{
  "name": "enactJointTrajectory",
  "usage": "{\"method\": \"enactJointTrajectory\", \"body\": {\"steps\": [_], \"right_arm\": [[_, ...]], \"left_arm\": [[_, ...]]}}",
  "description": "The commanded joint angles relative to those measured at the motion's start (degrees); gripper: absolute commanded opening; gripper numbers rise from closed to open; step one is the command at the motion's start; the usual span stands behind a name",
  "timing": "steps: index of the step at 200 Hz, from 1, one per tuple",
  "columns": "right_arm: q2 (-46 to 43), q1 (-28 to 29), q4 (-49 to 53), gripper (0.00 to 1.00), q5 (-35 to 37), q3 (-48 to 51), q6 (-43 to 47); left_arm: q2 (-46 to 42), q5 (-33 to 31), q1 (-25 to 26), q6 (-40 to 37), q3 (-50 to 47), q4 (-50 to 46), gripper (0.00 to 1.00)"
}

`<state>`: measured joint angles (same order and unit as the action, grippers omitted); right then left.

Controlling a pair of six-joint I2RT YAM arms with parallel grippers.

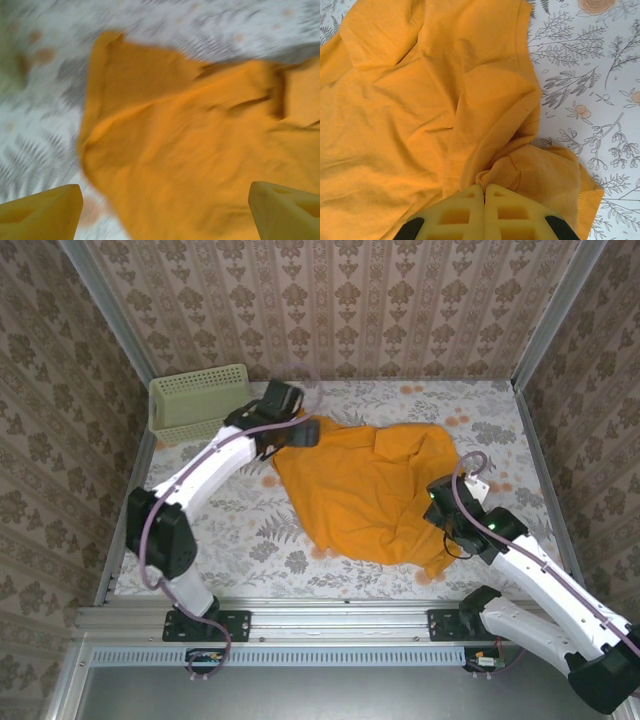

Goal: Fold the inside-out t-shirt

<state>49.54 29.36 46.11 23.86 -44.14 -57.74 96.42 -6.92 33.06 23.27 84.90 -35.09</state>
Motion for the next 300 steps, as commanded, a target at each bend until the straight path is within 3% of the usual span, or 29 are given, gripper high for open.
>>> {"method": "enactJointTrajectory", "body": {"steps": [1, 36, 56, 81, 101, 109, 150, 184, 210, 241, 263, 282, 300], "right_arm": [[0.85, -0.7, -2.12, 0.0, -1.65, -1.12, 2.68], [2.41, -0.89, -4.19, 0.0, -3.23, -1.3, 4.12], [2.53, -1.04, -4.58, 0.0, -3.26, -1.47, 4.45], [1.84, -1.62, -3.22, 0.0, -2.03, -3.38, 6.34], [0.67, -1.95, -0.59, 0.0, 1.0, -6.66, 8.68], [0.22, -2.04, 0.66, 0.0, 2.34, -8.33, 9.87], [-1.28, -2.2, 9.46, 0.0, 10.59, -19.61, 13.97], [-2.12, -2.21, 12.16, 0.0, 14.72, -27.16, 17.15], [-0.98, -2.29, 10.98, 0.0, 15.94, -31.16, 20.09], [4.48, -3.12, 7.86, 0.0, 16.97, -32.55, 22.25], [10.81, -6.36, 3.69, 0.0, 11.13, -30.36, 22.58], [17.35, -10.59, -0.8, 0.0, 3.1, -28.0, 22.66], [24.88, -14.12, -3.93, 0.0, -3.01, -27.8, 22.84]], "left_arm": [[0.56, 2.72, 0.08, 6.66, -10.43, 4.38, 0.88], [2.4, 10.09, 0.34, 10.65, -19.31, 13.35, 0.88], [6.23, 12.93, 0.43, 12.19, -20.13, 16.08, 0.83], [9.04, 11.65, 0.12, 11.92, -18.34, 14.89, 0.49], [8.13, 8.15, -0.19, 9.65, -14.44, 10.17, 0.09], [6.96, 5.47, -0.11, 8.28, -11.86, 7.41, 0.0], [-5.56, -12.36, 2.65, 1.96, -3.15, -2.07, 0.0], [-11.87, -15.76, 3.55, -0.8, 1.13, -4.9, 0.0], [-11.35, -17.32, 3.33, -2.0, 4.97, -7.7, 0.0], [-2.56, -11.02, 0.19, -3.27, 10.09, -10.25, 0.09], [7.61, -3.22, -2.71, -3.75, 14.26, -11.13, 0.17], [18.35, 1.37, -4.34, -4.8, 21.91, -14.04, 0.32], [26.62, 0.53, -4.84, -5.18, 30.54, -18.69, 0.54]]}}
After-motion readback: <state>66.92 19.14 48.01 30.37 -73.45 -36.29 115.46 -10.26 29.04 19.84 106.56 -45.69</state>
